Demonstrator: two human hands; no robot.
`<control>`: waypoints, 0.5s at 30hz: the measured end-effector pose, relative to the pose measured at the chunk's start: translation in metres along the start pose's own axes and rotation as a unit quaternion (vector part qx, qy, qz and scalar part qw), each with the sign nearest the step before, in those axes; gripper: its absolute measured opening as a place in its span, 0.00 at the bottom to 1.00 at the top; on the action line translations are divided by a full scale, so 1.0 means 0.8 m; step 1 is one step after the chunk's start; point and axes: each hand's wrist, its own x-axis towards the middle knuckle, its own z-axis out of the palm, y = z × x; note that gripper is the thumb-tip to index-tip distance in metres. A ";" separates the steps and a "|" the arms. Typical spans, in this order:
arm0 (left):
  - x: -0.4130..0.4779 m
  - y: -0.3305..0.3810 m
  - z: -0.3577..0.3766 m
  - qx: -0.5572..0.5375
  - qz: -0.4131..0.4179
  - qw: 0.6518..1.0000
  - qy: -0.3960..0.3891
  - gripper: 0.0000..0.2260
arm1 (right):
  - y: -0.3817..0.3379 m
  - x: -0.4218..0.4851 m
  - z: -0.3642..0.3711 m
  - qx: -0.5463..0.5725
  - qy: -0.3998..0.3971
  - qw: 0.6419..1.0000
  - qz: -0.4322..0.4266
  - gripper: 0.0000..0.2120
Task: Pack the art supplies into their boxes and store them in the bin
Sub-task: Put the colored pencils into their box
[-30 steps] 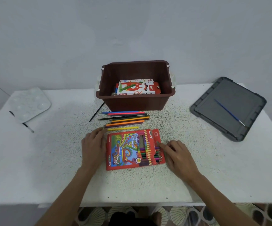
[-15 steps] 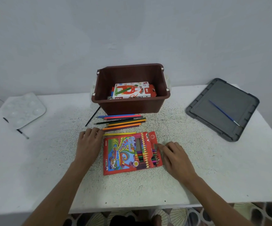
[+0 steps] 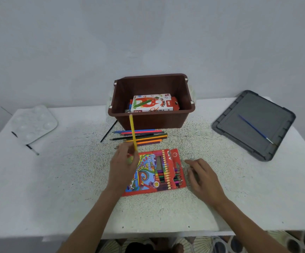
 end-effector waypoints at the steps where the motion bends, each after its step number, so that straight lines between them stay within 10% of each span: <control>1: -0.001 0.009 0.004 -0.042 -0.027 0.999 -0.013 0.06 | 0.000 -0.001 0.000 -0.003 0.007 1.000 -0.003 0.15; 15: -0.029 0.022 0.035 -0.249 -0.051 0.957 -0.141 0.05 | -0.057 0.025 0.031 -0.029 0.029 0.994 -0.102 0.13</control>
